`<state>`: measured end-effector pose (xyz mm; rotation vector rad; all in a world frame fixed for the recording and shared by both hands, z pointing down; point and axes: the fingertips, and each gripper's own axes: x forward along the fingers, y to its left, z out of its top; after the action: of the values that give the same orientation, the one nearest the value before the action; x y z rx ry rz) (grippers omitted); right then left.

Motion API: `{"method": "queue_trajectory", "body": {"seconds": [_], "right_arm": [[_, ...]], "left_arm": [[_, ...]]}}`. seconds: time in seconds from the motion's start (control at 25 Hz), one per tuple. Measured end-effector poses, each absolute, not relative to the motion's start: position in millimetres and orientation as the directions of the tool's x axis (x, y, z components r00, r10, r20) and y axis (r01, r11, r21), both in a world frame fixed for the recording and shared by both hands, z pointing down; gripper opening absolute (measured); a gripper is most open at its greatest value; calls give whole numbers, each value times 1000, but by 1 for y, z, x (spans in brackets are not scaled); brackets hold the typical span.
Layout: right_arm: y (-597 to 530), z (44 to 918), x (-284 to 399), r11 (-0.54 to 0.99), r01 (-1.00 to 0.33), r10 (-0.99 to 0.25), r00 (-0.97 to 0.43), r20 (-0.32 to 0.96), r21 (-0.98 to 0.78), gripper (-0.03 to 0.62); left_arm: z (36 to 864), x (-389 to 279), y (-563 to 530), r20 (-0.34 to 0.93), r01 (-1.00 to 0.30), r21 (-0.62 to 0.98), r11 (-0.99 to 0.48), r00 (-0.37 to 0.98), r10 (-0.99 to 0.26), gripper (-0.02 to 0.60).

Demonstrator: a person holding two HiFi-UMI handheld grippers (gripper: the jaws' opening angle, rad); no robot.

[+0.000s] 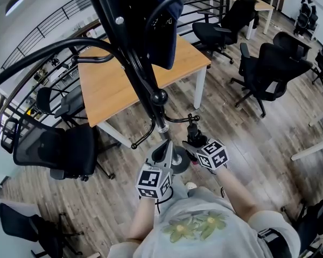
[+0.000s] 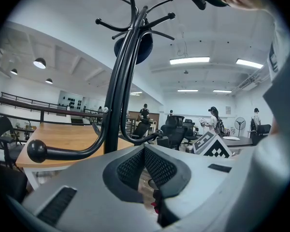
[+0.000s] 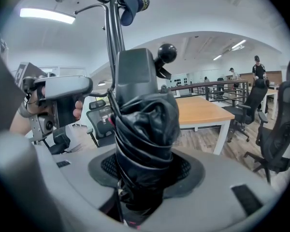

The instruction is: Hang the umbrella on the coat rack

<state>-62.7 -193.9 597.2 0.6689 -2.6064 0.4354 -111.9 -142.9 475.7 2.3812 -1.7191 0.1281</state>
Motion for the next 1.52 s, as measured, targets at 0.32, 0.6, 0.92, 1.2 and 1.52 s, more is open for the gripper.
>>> {"method": "queue_trajectory", "body": {"seconds": [0.32,0.6,0.92,1.2,1.52], "right_arm": [[-193,607,-69,851,-491,-360,-805,472,-188,216],[-192,617,-71,857,-481,-347,-804,483,-185,216],[-189,629,-72,866,-470,-334,-797,504,-170,218],[-188,639,-72,869,-468,-327,-788,521,-162,218],[-190,650,-73,874,-460,-315,-783,537,-158,218]], "left_arm": [[478,-110,-145,188,-949,112,-294,311,-932,11],[479,-111,-145,194,-950,109,-291,308,-931,11],[479,-111,-145,196,-950,104,-296,311,-930,11],[480,-109,-145,201,-948,99,-303,318,-927,9],[477,-107,-150,199,-947,92,-306,319,-927,9]]}}
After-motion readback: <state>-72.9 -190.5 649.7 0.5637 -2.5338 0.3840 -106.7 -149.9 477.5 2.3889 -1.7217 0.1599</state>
